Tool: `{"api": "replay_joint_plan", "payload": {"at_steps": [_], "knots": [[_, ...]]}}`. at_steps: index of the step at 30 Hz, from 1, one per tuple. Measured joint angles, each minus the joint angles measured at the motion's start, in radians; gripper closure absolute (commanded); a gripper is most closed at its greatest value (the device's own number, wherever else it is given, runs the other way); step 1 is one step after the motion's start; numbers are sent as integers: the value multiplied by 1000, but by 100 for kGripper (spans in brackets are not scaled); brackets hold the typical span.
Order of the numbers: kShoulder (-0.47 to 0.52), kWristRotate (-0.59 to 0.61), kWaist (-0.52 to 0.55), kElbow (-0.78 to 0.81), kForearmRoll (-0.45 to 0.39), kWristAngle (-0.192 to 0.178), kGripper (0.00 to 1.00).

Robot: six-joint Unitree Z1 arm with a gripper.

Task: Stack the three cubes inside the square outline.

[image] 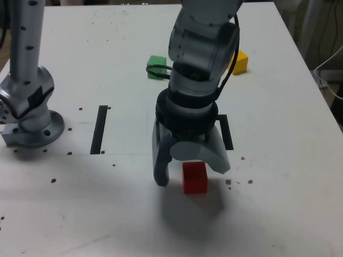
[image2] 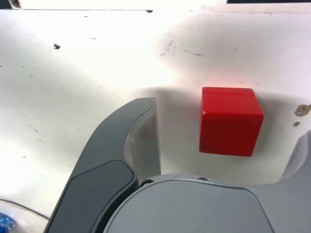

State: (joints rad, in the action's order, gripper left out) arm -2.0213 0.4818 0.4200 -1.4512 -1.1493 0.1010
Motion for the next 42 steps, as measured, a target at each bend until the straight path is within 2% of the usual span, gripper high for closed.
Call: {"api": "replay_joint_plan", "payload": {"at_steps": [8,17,27,42], "knots": [[-10,8,-4,7,33,5,18],[-10,9,-6,28,39,6,38],[-11,9,-7,58,111,-22,40],[-11,2,-7,49,125,-54,61]]}}
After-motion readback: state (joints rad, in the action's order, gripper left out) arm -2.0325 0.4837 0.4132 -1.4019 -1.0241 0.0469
